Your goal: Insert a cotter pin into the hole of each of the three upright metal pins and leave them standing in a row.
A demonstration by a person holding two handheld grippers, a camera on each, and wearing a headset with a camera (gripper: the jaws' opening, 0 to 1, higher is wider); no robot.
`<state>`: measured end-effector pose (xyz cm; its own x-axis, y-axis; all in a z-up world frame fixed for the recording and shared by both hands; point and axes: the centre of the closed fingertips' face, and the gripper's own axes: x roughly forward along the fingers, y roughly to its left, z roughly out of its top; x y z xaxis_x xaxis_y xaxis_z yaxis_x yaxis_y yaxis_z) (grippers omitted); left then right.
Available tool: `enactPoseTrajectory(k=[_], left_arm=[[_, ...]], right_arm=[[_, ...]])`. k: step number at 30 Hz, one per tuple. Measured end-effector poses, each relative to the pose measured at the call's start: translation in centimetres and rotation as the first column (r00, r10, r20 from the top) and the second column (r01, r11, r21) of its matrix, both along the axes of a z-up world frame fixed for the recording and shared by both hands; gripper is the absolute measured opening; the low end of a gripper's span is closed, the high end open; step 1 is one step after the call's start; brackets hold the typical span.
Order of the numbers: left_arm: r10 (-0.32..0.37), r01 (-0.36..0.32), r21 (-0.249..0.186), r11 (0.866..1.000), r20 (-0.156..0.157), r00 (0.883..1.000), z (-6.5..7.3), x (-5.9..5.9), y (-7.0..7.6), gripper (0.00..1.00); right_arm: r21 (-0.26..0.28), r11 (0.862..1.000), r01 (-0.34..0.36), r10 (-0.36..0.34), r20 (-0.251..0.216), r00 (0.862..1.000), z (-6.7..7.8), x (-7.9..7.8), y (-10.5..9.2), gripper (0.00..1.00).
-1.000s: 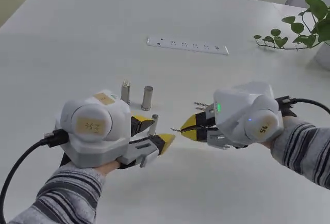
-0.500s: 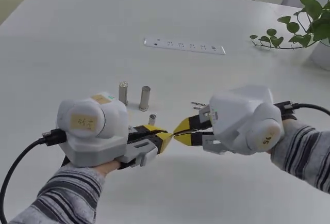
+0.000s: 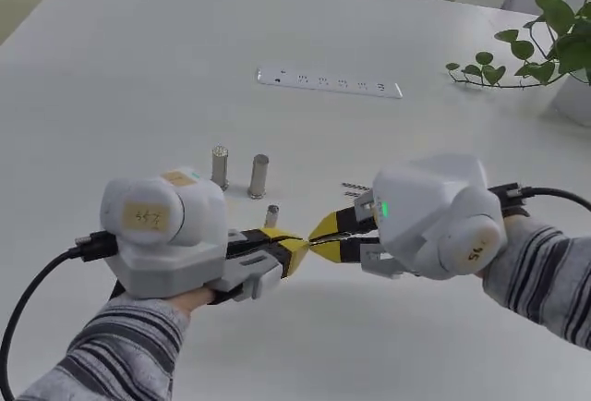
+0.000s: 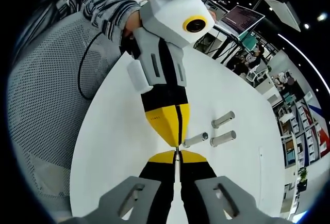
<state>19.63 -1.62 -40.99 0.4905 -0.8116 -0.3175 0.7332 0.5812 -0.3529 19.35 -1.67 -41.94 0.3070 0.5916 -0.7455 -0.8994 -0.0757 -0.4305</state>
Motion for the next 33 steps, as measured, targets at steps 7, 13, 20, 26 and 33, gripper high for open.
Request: enactPoseTrajectory(k=[7, 13, 20, 26, 33], left_arm=[[-0.028, 0.027, 0.038, 0.999, 0.031, 0.999, -0.1, -0.3, -0.1, 0.00], [-0.063, 0.058, 0.064, 0.996, 0.079, 0.995, 0.3, -0.6, -0.6, 0.00], [-0.126, 0.108, 0.125, 0.986, 0.148, 0.981, 0.5, -1.1, -1.2, 0.00], [-0.156, 0.128, 0.172, 0.977, 0.162, 0.974, 0.1, -1.3, -1.2, 0.00], [-0.134, 0.094, 0.207, 0.974, 0.190, 0.973, -0.1, -0.7, -0.8, 0.00]], right_arm=[[0.000, 0.999, 0.040, -0.040, -0.022, 0.999, 0.0, 0.4, -0.6, 0.00], [-0.007, 0.999, 0.046, -0.046, -0.038, 0.998, -0.2, 0.3, -1.1, 0.00], [-0.027, 0.999, 0.035, -0.037, -0.050, 0.998, -0.5, -0.1, -1.5, 0.00], [-0.052, 0.999, 0.016, -0.018, -0.048, 0.999, -0.7, -0.4, -1.6, 0.00], [-0.065, 0.998, 0.028, -0.030, -0.033, 0.999, -0.6, 0.0, -1.5, 0.00]])
